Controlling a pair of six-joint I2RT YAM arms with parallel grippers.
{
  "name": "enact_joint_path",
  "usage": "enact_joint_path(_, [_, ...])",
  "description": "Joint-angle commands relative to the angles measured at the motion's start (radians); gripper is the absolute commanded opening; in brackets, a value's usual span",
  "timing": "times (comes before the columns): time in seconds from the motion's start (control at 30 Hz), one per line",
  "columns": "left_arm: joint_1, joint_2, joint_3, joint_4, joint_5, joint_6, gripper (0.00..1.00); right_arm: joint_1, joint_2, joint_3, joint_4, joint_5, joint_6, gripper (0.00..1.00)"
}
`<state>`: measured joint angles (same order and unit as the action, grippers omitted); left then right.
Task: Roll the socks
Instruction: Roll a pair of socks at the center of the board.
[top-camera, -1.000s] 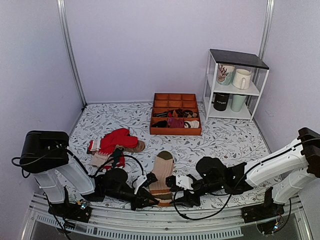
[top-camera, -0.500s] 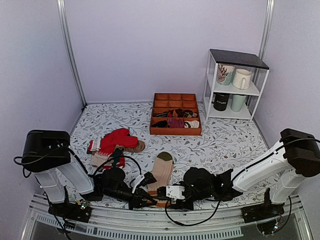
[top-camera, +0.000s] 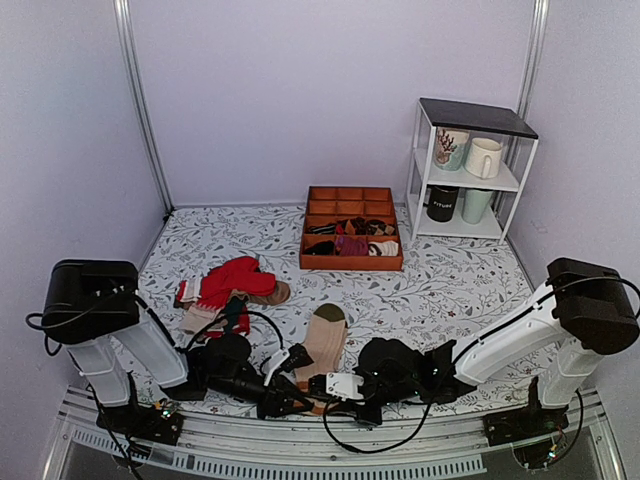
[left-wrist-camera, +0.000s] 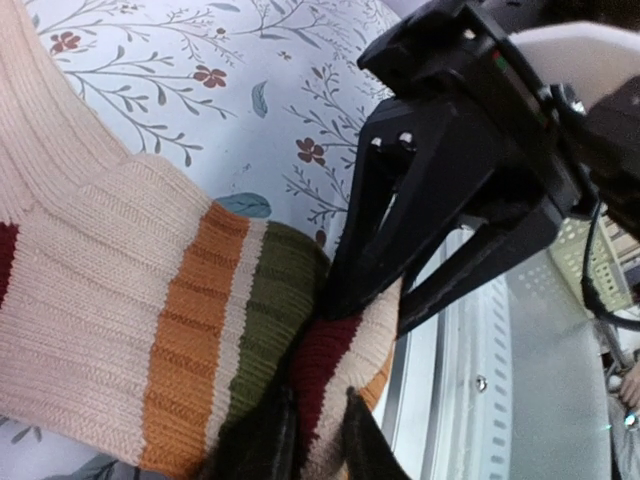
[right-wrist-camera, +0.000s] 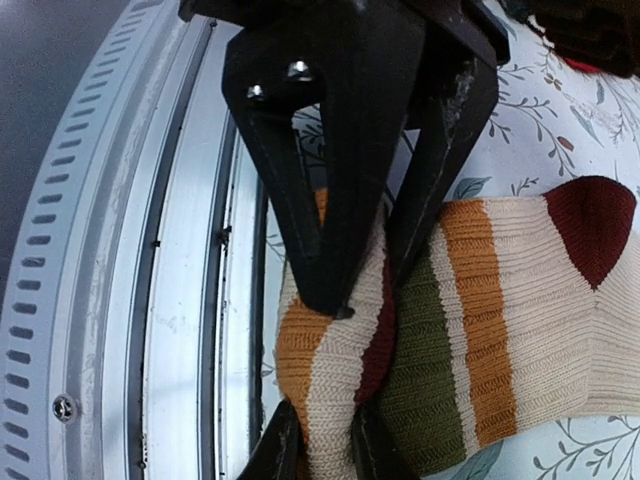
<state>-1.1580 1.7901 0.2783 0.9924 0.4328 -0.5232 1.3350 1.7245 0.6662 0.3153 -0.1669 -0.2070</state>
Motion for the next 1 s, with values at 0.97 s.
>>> enact_joint_path(0.97, [-0.125, -0.236, -0.029, -0.141, -0.322, 0.598, 0.49, -0.274, 0.304, 0.226, -0.437, -0.625, 0.265, 0.15])
